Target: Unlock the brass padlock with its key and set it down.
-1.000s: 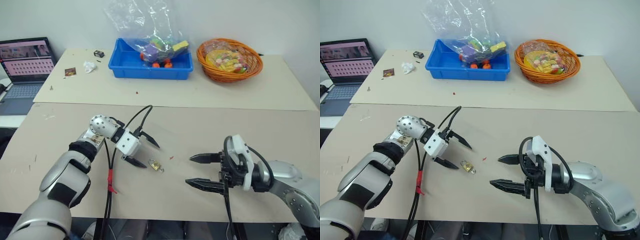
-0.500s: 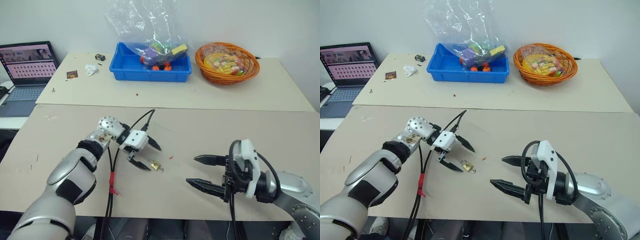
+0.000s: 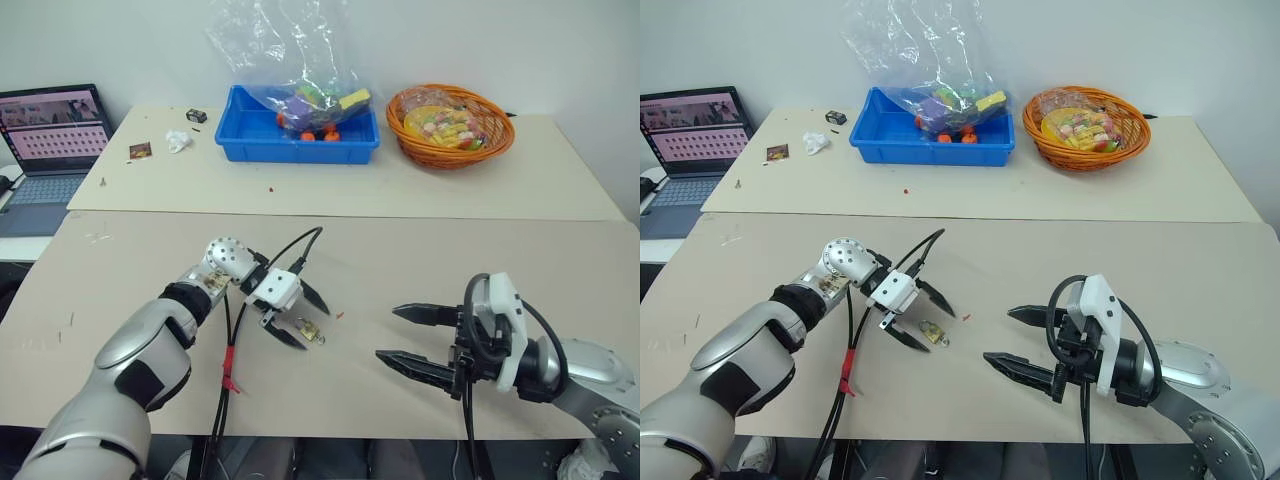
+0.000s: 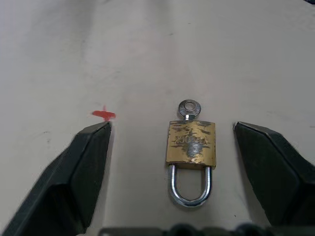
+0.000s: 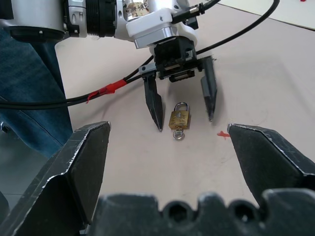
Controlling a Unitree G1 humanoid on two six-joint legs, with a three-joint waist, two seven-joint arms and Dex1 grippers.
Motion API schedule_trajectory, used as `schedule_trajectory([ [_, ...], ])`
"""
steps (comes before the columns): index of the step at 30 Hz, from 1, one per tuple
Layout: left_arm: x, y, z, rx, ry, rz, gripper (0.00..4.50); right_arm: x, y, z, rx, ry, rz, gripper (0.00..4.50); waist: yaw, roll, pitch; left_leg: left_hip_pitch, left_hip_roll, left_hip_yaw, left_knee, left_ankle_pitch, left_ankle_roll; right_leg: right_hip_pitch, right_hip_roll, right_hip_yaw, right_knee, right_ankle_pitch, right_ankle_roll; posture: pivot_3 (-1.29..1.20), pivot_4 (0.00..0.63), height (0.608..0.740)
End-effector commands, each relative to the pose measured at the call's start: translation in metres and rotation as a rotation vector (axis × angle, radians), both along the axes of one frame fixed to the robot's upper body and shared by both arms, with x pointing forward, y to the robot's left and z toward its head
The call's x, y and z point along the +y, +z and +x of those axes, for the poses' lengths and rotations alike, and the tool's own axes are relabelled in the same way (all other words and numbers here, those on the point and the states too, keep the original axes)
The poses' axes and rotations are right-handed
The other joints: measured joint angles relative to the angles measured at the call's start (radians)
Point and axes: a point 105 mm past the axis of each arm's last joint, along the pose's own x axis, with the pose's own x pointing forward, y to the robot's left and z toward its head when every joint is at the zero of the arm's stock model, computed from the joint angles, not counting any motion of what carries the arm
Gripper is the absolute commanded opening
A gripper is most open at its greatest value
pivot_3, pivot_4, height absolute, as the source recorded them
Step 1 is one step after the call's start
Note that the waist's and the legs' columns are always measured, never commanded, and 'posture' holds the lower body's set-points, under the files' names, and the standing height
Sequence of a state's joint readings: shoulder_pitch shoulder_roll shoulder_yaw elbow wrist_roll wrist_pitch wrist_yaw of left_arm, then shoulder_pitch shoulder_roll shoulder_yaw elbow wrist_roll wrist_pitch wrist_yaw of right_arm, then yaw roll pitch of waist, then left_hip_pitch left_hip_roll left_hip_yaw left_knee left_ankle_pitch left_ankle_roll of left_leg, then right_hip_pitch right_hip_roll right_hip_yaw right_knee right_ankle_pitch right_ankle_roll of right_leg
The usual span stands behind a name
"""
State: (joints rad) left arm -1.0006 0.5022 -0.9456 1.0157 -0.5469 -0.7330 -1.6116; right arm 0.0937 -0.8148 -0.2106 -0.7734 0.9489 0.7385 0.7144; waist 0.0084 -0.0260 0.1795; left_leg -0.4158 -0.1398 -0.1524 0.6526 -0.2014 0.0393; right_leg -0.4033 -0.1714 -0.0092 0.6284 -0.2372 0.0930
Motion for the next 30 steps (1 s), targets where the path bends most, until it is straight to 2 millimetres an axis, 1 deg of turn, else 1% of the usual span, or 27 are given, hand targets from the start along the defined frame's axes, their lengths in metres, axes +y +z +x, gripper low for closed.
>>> schedule_trajectory([
  [1, 0.001, -0.003, -0.003, 0.029, 0.004, 0.009, 2.22, 0.002, 0.012, -0.003, -0.054, 0.017, 0.007, 4.50, 0.003, 0.000, 0.000, 0.000, 0.000, 0.000, 0.001, 0.000, 0.000, 0.000, 0.000, 0.000, 0.001, 0.000, 0.000, 0.00, 0.150, 0.740],
  [3, 0.001, -0.003, -0.002, 0.031, 0.006, 0.008, 1.51, 0.002, 0.012, -0.002, -0.055, 0.016, 0.006, 4.50, 0.007, 0.000, 0.000, 0.000, 0.000, 0.000, 0.004, 0.000, 0.000, 0.001, 0.000, -0.001, 0.002, 0.000, 0.000, 0.00, 0.150, 0.740],
  [4, 0.001, -0.003, -0.002, 0.033, 0.008, 0.008, 1.31, 0.002, 0.012, -0.002, -0.056, 0.014, 0.006, 4.50, 0.007, 0.000, 0.000, 0.000, 0.000, 0.000, 0.006, 0.000, 0.000, 0.001, 0.000, -0.001, 0.002, 0.000, 0.000, 0.00, 0.150, 0.740],
  [5, 0.001, -0.003, -0.002, 0.035, 0.011, 0.008, 0.95, 0.001, 0.012, -0.001, -0.058, 0.013, 0.005, 4.50, 0.006, 0.000, 0.000, 0.000, 0.000, 0.000, 0.007, 0.000, 0.000, 0.002, 0.000, -0.001, 0.002, -0.001, 0.002, 0.00, 0.150, 0.740],
  [6, 0.001, -0.002, -0.001, 0.037, 0.015, 0.007, 0.84, 0.001, 0.013, -0.001, -0.061, 0.010, 0.005, 4.50, 0.005, 0.000, 0.000, 0.000, 0.000, 0.000, 0.007, 0.000, 0.000, 0.002, 0.000, 0.000, 0.002, -0.002, 0.006, 0.00, 0.150, 0.740],
  [11, 0.000, 0.000, 0.001, 0.043, 0.036, -0.008, 0.84, -0.001, 0.014, 0.001, -0.065, 0.006, 0.004, 4.50, 0.004, 0.000, 0.000, 0.000, 0.001, 0.000, 0.008, 0.000, 0.000, 0.002, 0.001, 0.000, 0.002, -0.002, 0.007, 0.00, 0.150, 0.740],
  [14, -0.004, 0.007, 0.006, 0.026, 0.059, -0.060, 0.84, 0.000, 0.014, 0.003, -0.065, 0.009, 0.003, 4.50, 0.003, 0.000, 0.000, 0.000, 0.000, 0.000, 0.008, 0.000, 0.000, 0.001, 0.001, 0.001, 0.002, 0.000, 0.004, 0.00, 0.150, 0.740],
  [16, -0.014, 0.024, 0.012, -0.049, 0.061, -0.180, 0.84, 0.001, 0.012, 0.006, -0.061, 0.011, -0.008, 4.50, 0.003, 0.000, 0.000, 0.000, 0.000, 0.000, 0.008, 0.000, 0.000, 0.001, 0.001, 0.001, 0.002, 0.002, 0.001, 0.00, 0.150, 0.740],
  [17, -0.016, 0.030, 0.014, -0.081, 0.057, -0.220, 0.84, 0.002, 0.012, 0.006, -0.061, 0.011, -0.011, 4.50, 0.004, 0.000, 0.000, -0.001, 0.000, 0.000, 0.008, 0.000, 0.000, 0.001, 0.001, 0.001, 0.002, 0.003, 0.000, 0.00, 0.150, 0.740],
  [19, -0.023, 0.044, 0.021, -0.119, 0.115, -0.317, 0.84, 0.003, 0.012, 0.005, -0.059, 0.015, -0.005, 4.50, 0.003, 0.000, 0.000, -0.001, 0.001, 0.000, 0.008, 0.000, 0.000, 0.001, 0.001, 0.000, 0.002, 0.003, -0.001, 0.00, 0.150, 0.740],
  [21, -0.027, 0.068, 0.024, -0.231, 0.175, -0.458, 0.84, 0.004, 0.012, 0.007, -0.057, 0.014, 0.003, 4.50, -0.001, 0.000, 0.000, -0.001, 0.001, 0.000, 0.008, 0.000, 0.000, 0.001, 0.001, 0.001, 0.002, 0.003, -0.001, 0.00, 0.150, 0.740],
  [22, -0.025, 0.077, 0.022, -0.280, 0.195, -0.502, 0.84, 0.005, 0.011, 0.009, -0.055, 0.012, 0.005, 4.50, -0.007, 0.000, 0.000, -0.001, 0.001, 0.001, 0.008, 0.000, 0.000, 0.000, 0.001, 0.002, 0.002, 0.003, -0.001, 0.00, 0.150, 0.740],
  [23, -0.020, 0.079, 0.016, -0.377, 0.186, -0.504, 0.84, 0.004, 0.010, 0.012, -0.053, 0.007, 0.004, 4.50, -0.013, 0.000, 0.000, -0.001, 0.001, 0.001, 0.008, 0.000, 0.000, 0.000, 0.001, 0.002, 0.002, 0.003, -0.001, 0.00, 0.150, 0.740],
  [26, -0.007, 0.068, -0.002, -0.584, 0.156, -0.423, 0.84, 0.002, 0.008, 0.024, -0.043, -0.040, 0.007, 4.50, -0.027, 0.000, 0.000, 0.000, 0.002, 0.003, 0.007, 0.000, 0.000, 0.000, 0.002, 0.005, 0.003, 0.004, -0.003, 0.00, 0.150, 0.740],
  [27, -0.003, 0.065, -0.009, -0.627, 0.142, -0.403, 0.84, 0.002, 0.006, 0.029, -0.036, -0.062, 0.004, 4.50, -0.028, 0.001, 0.000, 0.000, 0.003, 0.004, 0.007, 0.000, 0.000, -0.001, 0.003, 0.006, 0.003, 0.004, -0.003, 0.00, 0.150, 0.740],
  [30, 0.003, 0.062, -0.025, -0.749, 0.176, -0.379, 0.84, -0.002, 0.002, 0.049, -0.038, -0.153, -0.022, 4.50, -0.020, 0.002, -0.001, 0.002, 0.004, 0.006, 0.007, 0.000, 0.000, -0.001, 0.005, 0.008, 0.003, 0.006, -0.005, 0.00, 0.150, 0.740],
])
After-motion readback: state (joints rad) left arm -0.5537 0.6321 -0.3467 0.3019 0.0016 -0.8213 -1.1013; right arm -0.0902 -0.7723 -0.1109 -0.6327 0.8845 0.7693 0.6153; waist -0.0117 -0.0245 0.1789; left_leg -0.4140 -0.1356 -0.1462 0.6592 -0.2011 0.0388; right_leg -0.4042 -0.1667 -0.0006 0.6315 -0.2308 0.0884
